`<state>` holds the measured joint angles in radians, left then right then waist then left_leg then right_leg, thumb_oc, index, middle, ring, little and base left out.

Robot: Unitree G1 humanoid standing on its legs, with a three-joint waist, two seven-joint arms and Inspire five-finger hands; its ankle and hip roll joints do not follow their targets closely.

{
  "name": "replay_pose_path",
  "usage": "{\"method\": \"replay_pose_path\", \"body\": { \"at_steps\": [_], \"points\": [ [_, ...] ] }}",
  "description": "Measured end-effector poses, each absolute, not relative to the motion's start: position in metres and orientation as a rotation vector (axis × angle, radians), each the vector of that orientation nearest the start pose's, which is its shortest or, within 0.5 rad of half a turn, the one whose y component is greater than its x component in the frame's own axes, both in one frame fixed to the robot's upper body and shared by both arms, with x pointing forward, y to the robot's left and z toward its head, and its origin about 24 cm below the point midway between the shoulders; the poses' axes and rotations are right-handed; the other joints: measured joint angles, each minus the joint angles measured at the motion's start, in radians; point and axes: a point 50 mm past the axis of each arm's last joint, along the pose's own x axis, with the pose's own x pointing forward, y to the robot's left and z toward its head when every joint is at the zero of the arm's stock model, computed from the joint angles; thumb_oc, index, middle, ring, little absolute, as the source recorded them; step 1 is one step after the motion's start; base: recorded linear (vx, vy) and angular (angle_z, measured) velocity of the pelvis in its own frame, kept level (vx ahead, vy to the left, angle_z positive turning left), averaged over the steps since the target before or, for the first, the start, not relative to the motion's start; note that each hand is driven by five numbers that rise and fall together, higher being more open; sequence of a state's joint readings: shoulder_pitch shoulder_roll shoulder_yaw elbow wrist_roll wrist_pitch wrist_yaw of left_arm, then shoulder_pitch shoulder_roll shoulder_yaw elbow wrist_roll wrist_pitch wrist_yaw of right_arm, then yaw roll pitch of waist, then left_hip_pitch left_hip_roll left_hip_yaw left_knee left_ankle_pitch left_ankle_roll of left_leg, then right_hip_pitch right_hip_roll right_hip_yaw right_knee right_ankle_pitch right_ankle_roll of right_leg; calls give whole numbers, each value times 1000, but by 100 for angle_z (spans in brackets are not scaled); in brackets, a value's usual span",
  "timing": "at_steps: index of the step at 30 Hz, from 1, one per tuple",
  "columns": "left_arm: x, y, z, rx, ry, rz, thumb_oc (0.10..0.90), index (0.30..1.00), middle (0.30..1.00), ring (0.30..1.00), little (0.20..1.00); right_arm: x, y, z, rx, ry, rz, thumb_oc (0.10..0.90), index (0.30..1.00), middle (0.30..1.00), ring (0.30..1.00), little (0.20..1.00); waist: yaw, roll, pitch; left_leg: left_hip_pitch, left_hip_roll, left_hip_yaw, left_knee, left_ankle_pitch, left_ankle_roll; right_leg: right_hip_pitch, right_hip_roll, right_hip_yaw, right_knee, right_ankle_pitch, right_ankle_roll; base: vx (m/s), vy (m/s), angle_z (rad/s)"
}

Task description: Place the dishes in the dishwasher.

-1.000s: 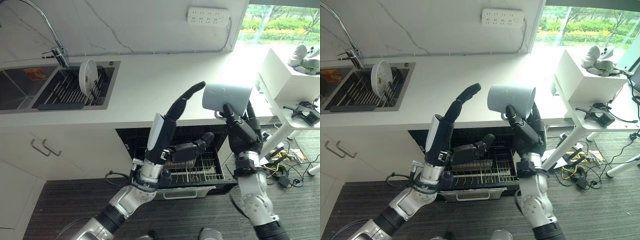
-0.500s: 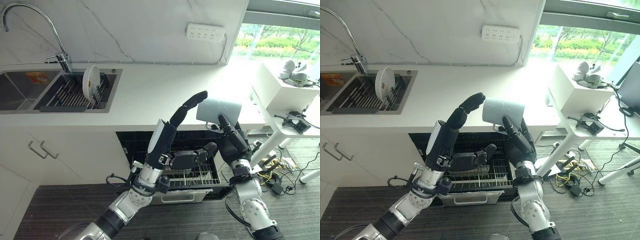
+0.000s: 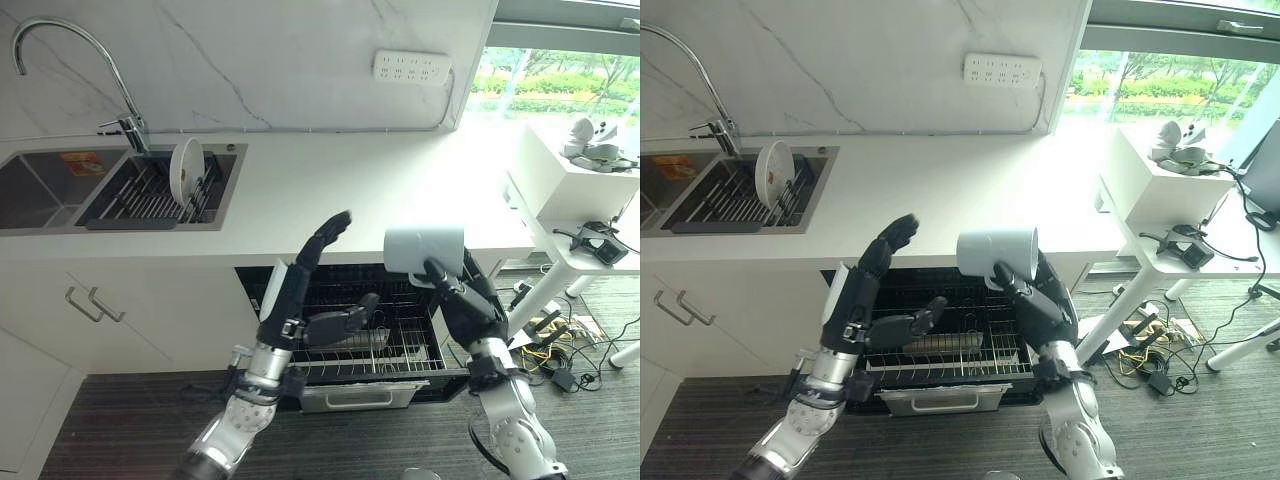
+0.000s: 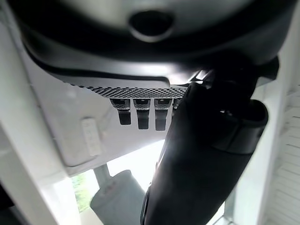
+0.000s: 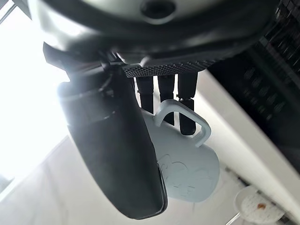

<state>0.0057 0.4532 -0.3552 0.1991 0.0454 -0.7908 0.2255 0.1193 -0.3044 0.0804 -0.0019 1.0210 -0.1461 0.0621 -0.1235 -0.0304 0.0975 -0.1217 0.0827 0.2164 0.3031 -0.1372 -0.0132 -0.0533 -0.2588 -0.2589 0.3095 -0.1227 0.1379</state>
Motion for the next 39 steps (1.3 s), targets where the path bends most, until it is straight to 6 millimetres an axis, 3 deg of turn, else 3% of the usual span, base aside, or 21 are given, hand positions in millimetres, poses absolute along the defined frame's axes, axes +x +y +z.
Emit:
{"method": "replay_pose_path", "body": {
  "at_steps": [4, 11, 15, 22, 25, 26, 28, 32, 39],
  "points": [
    [206, 179, 32, 411, -379, -337, 800, 900, 900, 900, 900, 214, -224, 8, 664, 72, -94, 400, 300, 300, 300, 300, 9, 4, 0, -2, -5, 1, -8, 2, 2, -2, -5, -3, -5, 0, 2, 0, 0, 0],
    [200, 180, 25, 481, -344, -425, 800, 900, 900, 900, 900, 216, -219, 8, 608, 71, -28, 400, 300, 300, 300, 300, 28, 19, 0, -4, -12, -6, -14, 9, 2, -3, -11, -13, -5, -2, 6, 14, 10, 4],
    [198, 179, 22, 528, -333, -475, 800, 900, 900, 900, 900, 213, -220, -5, 557, 127, -37, 400, 300, 300, 300, 300, 39, 25, 0, 0, -16, -15, -27, 17, 1, 6, -13, -26, -12, -3, 7, 21, 6, 8],
    [190, 184, 12, 630, -254, -643, 800, 900, 900, 900, 900, 212, -224, -19, 304, 248, 26, 400, 300, 300, 300, 300, 57, 49, 13, -14, -17, -49, -44, 39, -5, 14, 1, -62, -27, -3, 6, 36, -7, 13],
    [191, 184, 9, 679, -238, -703, 800, 900, 900, 900, 900, 234, -243, -13, 88, 296, 65, 400, 300, 300, 300, 300, 74, 48, 41, -11, -16, -63, -55, 55, -9, 27, 6, -79, -32, -2, 4, 73, -12, 16],
    [189, 185, 8, 707, -229, -727, 800, 900, 900, 900, 900, 242, -259, -7, -26, 326, 69, 400, 300, 300, 300, 300, 86, 53, 66, -12, -15, -70, -58, 58, -9, 30, 6, -87, -31, -3, 3, 111, -18, 20],
    [187, 187, 6, 714, -216, -734, 800, 900, 900, 900, 900, 242, -269, -4, -65, 344, 48, 400, 300, 300, 300, 300, 98, 50, 77, -12, -14, -70, -61, 58, -7, 34, 7, -93, -32, -3, 1, 159, -34, 14],
    [187, 206, 11, 797, -179, -769, 800, 900, 900, 900, 900, 236, -279, -12, -152, 441, 102, 400, 300, 300, 300, 300, 104, 7, 103, 19, -17, -69, -49, 50, -4, 104, 8, -112, -53, -7, -1, 156, -61, 29],
    [183, 223, 19, 913, -174, -866, 800, 900, 900, 900, 900, 250, -317, 4, -327, 529, 83, 400, 300, 300, 300, 300, 129, -1, 107, 19, -9, -78, -30, 36, -3, 129, 16, -113, -60, -8, 3, 36, -48, 8]
  ]
}}
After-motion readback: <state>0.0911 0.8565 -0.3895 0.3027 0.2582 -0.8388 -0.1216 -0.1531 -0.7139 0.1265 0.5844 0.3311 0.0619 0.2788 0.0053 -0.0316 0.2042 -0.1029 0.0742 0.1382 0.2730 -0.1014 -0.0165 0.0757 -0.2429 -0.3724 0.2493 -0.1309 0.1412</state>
